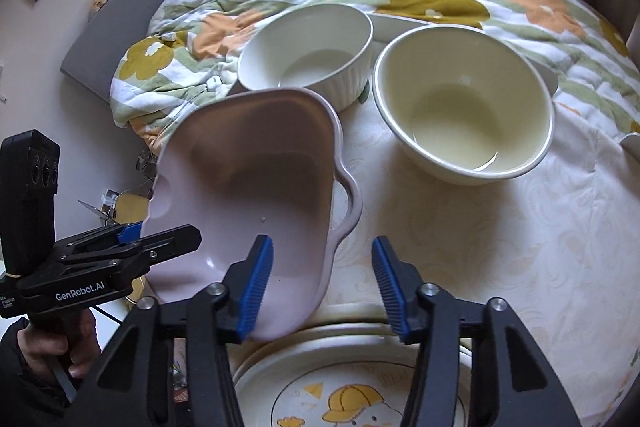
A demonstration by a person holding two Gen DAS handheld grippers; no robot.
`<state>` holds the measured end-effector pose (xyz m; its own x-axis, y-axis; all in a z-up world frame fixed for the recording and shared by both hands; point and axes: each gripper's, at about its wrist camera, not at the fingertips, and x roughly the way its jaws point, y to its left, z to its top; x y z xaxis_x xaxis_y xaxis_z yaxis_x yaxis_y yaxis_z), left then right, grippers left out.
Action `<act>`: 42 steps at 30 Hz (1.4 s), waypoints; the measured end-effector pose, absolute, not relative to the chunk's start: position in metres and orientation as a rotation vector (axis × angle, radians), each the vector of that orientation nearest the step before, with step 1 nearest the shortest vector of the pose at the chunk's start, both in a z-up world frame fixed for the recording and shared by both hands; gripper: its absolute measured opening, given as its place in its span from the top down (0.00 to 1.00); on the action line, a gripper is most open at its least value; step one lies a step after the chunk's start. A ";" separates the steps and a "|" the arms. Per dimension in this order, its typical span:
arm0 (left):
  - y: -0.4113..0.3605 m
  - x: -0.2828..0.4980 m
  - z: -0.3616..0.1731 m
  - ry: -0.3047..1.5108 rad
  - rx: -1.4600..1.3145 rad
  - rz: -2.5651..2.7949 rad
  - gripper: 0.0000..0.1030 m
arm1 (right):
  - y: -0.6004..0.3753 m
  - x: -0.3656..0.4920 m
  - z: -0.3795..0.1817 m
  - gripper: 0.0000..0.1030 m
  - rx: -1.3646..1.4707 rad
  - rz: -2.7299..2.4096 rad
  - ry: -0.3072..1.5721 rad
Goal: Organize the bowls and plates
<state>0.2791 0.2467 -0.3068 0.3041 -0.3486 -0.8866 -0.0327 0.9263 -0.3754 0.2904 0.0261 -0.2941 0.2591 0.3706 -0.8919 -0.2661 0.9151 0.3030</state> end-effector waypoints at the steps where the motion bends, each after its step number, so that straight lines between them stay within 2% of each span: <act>1: 0.246 0.282 -0.310 1.259 -0.346 -0.211 0.61 | 0.026 0.292 -0.297 0.60 0.102 0.423 1.243; 3: 0.244 0.285 -0.312 1.267 -0.333 -0.217 0.64 | 0.027 0.293 -0.302 0.65 0.113 0.414 1.257; 5: 0.242 0.287 -0.312 1.267 -0.314 -0.213 0.80 | 0.026 0.294 -0.305 0.67 0.122 0.402 1.263; 8: 0.239 0.290 -0.312 1.262 -0.274 -0.204 0.91 | 0.028 0.295 -0.305 0.85 0.126 0.399 1.268; 9: 0.239 0.290 -0.312 1.259 -0.266 -0.205 0.91 | 0.029 0.295 -0.306 0.88 0.125 0.402 1.268; 16: 0.238 0.279 -0.296 1.203 -0.213 -0.160 0.91 | 0.032 0.288 -0.298 0.89 0.112 0.430 1.232; 25: 0.217 0.240 -0.230 1.102 -0.179 -0.089 0.91 | 0.012 0.256 -0.251 0.89 0.120 0.529 1.121; 33: 0.139 0.189 -0.176 1.023 -0.130 -0.122 0.91 | -0.061 0.203 -0.201 0.89 0.169 0.521 1.006; 42: 0.010 0.150 -0.170 1.004 -0.103 -0.283 0.91 | -0.172 0.143 -0.185 0.89 0.214 0.370 0.964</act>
